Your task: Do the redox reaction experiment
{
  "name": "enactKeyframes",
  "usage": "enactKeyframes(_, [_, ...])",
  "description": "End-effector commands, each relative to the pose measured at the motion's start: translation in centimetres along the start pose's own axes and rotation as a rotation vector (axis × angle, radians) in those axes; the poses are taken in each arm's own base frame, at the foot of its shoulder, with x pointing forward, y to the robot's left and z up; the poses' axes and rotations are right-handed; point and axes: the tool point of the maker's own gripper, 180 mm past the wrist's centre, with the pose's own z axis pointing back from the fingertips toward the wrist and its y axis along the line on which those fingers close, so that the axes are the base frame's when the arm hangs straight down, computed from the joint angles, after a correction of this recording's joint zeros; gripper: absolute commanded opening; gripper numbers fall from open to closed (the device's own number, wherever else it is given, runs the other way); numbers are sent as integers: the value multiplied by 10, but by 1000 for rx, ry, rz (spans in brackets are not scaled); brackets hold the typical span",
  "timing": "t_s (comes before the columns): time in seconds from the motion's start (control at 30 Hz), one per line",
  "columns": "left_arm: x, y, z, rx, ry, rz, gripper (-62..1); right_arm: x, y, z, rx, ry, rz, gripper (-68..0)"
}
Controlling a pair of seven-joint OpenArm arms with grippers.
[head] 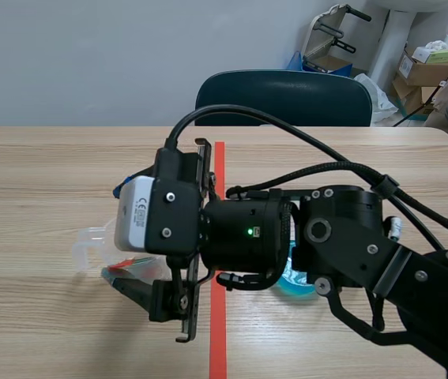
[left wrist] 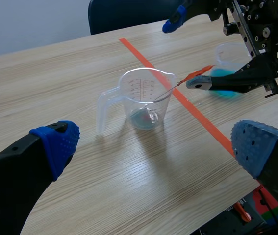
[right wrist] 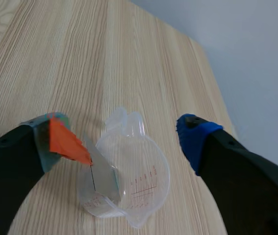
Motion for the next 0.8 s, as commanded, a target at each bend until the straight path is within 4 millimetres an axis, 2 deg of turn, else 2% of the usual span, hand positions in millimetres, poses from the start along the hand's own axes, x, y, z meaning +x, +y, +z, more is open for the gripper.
enactKeyframes(0.0, [4,-2,2,-1,-11,10,14,8,-8,-1,-15,-31,9,-299])
enactKeyframes(0.27, [4,-1,2,1,-12,8,14,7,-8,1,-17,-31,2,-572])
enactKeyframes(0.4, [4,0,2,7,-12,1,14,9,-12,4,-35,-48,-42,-658])
enactKeyframes(0.57, [5,3,0,18,-21,-16,14,11,-24,4,-70,-61,-154,-669])
enactKeyframes(0.77, [9,7,-4,29,-39,-39,14,12,-54,3,-129,-51,-275,-669])
